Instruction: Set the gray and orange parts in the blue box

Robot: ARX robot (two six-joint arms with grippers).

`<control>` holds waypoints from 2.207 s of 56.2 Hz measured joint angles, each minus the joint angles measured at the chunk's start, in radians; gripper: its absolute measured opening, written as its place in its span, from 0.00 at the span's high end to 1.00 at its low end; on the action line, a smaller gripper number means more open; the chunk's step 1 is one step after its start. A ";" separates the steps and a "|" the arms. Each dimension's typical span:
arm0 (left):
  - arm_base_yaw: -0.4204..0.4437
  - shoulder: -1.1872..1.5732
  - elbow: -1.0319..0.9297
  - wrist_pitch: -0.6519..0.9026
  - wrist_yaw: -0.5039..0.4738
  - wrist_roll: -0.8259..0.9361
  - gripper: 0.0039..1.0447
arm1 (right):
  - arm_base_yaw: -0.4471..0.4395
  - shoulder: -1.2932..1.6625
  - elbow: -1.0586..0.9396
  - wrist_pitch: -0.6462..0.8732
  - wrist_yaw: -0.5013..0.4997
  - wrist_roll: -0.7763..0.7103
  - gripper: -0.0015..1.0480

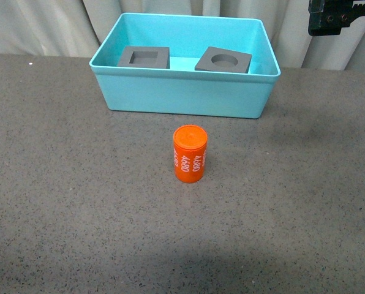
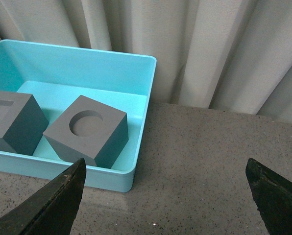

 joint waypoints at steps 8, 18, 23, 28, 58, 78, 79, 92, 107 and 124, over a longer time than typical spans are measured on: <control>0.000 -0.139 0.000 -0.173 0.001 0.001 0.97 | 0.000 0.000 0.000 0.000 0.000 0.000 0.09; 0.000 -0.186 0.000 -0.192 0.000 0.002 0.97 | 0.000 -0.001 0.000 0.000 0.000 0.000 0.09; 0.000 -0.186 0.000 -0.193 0.000 0.002 0.97 | 0.000 -0.001 0.000 0.000 0.000 0.000 0.09; 0.000 -0.187 0.000 -0.193 0.000 0.002 0.83 | 0.001 -0.001 0.000 0.003 0.008 -0.007 0.09; 0.000 -0.187 0.000 -0.193 0.001 0.003 0.07 | 0.054 0.223 0.370 -0.550 -0.489 -0.320 0.09; 0.000 -0.187 0.000 -0.193 0.000 0.003 0.06 | 0.101 0.351 0.473 -0.786 -0.669 -0.612 0.09; 0.000 -0.187 0.000 -0.193 0.000 0.003 0.06 | 0.103 0.354 0.475 -0.788 -0.670 -0.622 0.09; 0.000 -0.187 0.000 -0.193 0.000 0.003 0.06 | 0.152 0.443 0.536 -0.855 -0.689 -0.718 0.09; 0.000 -0.187 0.000 -0.193 0.000 0.003 0.06 | 0.175 0.494 0.579 -0.882 -0.639 -0.737 0.09; 0.000 -0.187 0.000 -0.193 0.000 0.003 0.06 | 0.190 0.515 0.591 -0.898 -0.611 -0.719 0.52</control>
